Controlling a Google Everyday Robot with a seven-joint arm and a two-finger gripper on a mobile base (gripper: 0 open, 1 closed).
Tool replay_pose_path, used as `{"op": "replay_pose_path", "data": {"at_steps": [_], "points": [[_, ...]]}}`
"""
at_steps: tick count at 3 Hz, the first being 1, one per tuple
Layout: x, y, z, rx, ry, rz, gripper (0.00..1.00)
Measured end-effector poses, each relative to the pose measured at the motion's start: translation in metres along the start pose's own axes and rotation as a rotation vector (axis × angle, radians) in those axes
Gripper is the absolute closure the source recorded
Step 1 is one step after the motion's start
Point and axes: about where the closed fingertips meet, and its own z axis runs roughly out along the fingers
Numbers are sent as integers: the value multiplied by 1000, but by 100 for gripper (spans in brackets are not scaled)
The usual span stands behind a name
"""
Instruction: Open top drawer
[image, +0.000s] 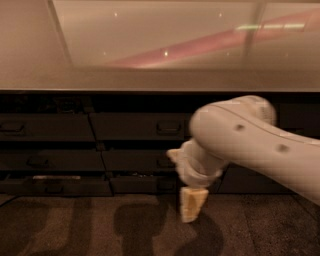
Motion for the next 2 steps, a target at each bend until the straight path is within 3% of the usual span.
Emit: {"op": "replay_pose_path", "data": {"at_steps": [1,2], "points": [[-44,-4,48,-136,-103,-106,0],[-67,-6,71,-209,-160,-166,0]]}}
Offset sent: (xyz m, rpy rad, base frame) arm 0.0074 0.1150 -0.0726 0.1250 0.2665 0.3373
